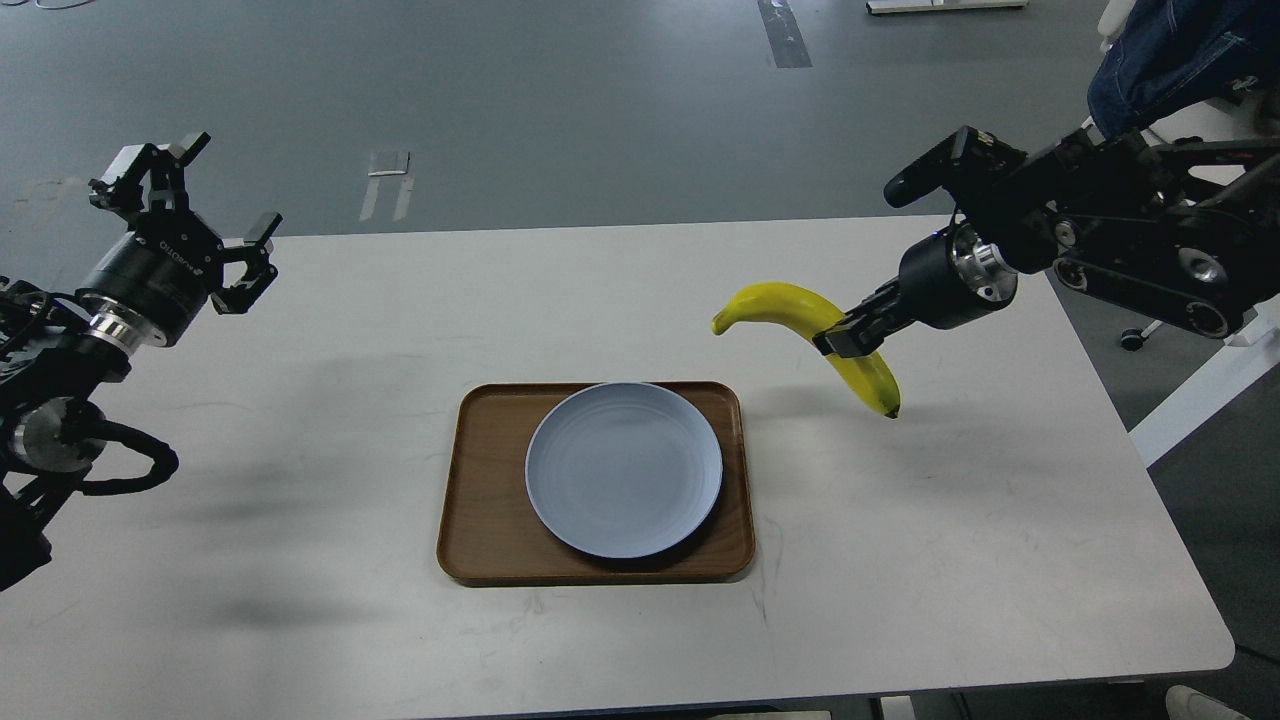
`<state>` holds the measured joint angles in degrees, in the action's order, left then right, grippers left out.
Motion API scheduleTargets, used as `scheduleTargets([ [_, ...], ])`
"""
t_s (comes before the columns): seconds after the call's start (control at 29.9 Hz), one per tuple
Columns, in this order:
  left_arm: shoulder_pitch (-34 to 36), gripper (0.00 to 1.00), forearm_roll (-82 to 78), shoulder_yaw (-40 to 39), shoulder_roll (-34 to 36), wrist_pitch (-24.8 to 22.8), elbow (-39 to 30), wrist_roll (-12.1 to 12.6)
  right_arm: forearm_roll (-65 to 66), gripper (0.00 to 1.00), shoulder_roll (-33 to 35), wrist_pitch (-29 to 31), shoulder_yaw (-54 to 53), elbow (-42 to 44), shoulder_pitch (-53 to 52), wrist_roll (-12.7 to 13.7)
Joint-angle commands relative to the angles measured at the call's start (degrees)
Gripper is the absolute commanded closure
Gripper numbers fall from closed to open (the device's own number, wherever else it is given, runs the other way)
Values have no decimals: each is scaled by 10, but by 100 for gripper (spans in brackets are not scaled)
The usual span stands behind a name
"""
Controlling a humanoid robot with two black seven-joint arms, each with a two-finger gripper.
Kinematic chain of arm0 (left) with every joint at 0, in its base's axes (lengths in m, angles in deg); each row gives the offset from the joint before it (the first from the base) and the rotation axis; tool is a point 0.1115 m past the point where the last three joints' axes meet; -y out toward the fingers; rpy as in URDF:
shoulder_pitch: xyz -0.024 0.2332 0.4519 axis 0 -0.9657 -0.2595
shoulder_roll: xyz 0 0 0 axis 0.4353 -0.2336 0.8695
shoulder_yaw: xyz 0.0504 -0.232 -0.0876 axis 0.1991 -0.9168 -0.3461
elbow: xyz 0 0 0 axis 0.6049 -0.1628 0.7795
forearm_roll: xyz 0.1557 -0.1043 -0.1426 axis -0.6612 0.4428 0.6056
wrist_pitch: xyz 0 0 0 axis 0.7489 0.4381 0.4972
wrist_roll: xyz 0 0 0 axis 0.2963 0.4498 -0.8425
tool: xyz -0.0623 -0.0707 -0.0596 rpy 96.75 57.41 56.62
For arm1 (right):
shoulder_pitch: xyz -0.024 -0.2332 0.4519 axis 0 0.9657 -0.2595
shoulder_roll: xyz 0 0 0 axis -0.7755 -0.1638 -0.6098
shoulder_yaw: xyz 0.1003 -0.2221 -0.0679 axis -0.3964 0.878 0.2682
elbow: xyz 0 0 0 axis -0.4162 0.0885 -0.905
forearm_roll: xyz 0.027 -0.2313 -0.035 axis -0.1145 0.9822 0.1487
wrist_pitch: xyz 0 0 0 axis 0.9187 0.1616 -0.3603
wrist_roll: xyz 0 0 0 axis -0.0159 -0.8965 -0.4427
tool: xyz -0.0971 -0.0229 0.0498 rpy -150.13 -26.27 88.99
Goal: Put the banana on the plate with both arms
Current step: 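Lift the banana with the right gripper and lower it onto the plate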
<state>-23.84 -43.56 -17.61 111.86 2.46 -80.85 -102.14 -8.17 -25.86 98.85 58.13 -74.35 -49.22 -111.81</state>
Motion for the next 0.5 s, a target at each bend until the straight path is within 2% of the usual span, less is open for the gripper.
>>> scheduleTargets([
  [0.0, 2, 2, 1, 0, 1, 0, 0, 0, -33, 94, -62, 0, 1, 20, -5, 0],
  [0.23, 2, 2, 1, 0, 4, 0, 0, 0, -88, 94, -176, 0, 31, 87, 7, 0],
  [0.47, 2, 2, 2, -3, 3, 0, 0, 0, -124, 94, -237, 0, 55, 116, 25, 0],
])
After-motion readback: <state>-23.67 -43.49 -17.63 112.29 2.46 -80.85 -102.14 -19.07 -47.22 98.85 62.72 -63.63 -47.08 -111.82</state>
